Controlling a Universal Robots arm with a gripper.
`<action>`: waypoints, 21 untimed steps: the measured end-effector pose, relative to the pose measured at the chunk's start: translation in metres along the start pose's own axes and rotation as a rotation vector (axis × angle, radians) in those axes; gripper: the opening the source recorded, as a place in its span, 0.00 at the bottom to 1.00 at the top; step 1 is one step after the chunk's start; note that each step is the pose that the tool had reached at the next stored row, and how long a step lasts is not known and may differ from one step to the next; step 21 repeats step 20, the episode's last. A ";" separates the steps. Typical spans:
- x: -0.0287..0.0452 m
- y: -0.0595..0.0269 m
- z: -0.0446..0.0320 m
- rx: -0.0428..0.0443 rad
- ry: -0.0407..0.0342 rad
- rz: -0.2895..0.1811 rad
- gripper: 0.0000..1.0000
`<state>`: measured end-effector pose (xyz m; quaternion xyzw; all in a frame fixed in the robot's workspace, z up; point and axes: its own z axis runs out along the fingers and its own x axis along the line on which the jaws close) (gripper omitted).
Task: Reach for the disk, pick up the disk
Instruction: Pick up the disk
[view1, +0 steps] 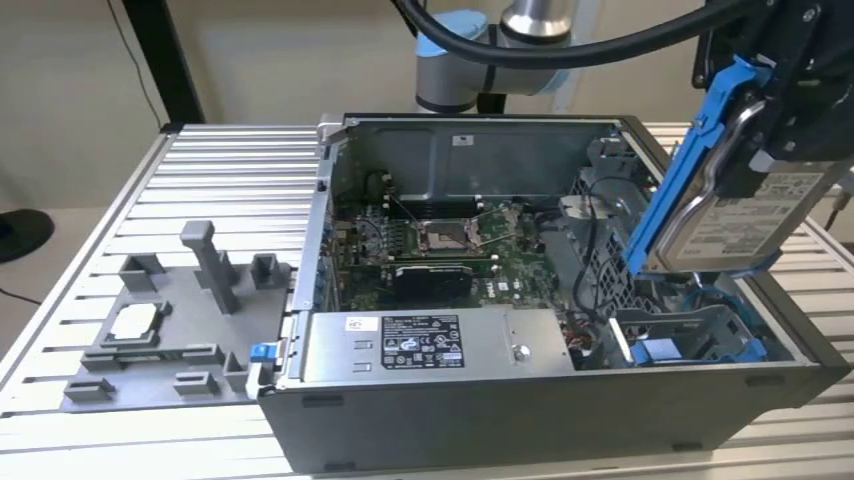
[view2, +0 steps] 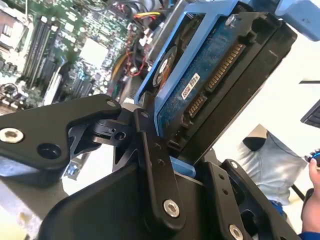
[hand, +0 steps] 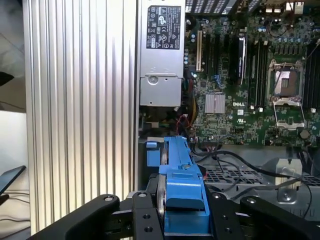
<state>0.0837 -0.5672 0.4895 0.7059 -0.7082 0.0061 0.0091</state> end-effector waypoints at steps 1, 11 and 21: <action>0.0028 0.0000 0.0001 -0.0006 0.0000 0.000 0.00; 0.0111 -0.0060 0.0005 -0.0029 -0.0003 -0.005 0.00; 0.0111 -0.0079 0.0004 -0.0045 -0.0002 -0.007 0.00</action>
